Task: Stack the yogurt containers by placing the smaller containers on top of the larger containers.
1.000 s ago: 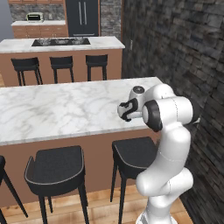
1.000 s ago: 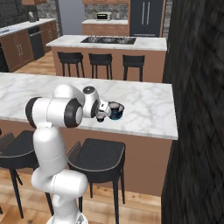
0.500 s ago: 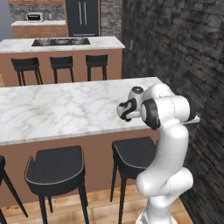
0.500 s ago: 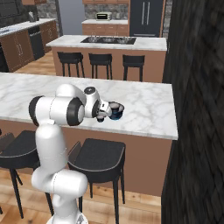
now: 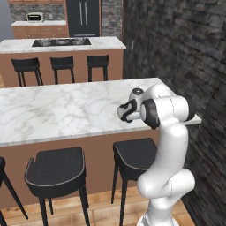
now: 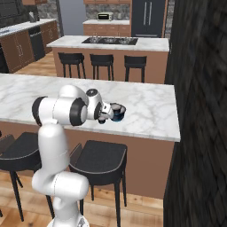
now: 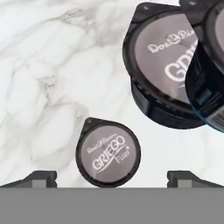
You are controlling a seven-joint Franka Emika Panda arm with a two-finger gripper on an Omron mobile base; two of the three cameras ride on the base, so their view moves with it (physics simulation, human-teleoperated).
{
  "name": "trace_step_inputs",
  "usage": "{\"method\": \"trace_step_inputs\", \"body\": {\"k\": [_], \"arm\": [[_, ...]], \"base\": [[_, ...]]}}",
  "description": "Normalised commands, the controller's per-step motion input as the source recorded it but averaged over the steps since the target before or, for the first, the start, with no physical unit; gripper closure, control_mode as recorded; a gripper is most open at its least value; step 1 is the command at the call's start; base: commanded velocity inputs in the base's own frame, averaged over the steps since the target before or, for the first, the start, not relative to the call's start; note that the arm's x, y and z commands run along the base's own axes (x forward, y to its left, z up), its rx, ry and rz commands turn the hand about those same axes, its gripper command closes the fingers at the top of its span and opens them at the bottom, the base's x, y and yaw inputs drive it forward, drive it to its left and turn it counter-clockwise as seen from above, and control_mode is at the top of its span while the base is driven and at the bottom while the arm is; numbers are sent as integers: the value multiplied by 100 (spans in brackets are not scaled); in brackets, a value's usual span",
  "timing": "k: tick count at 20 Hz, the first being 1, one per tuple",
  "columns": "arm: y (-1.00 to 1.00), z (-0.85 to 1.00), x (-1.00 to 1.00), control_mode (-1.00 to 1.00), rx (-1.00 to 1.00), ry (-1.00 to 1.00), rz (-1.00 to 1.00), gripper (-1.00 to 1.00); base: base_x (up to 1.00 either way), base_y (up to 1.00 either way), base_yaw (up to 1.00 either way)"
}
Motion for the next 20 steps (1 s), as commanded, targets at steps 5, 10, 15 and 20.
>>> {"method": "trace_step_inputs", "body": {"k": [5,10,15,20], "arm": [[0,-11,10,-100,0,0,0,-100],[0,-10,9,-100,0,0,0,-100],[0,-10,8,-100,0,0,0,-100],[0,-7,1,-100,0,0,0,-100]], "base": [[0,0,0],[0,0,0],[0,0,0],[0,0,0]]}}
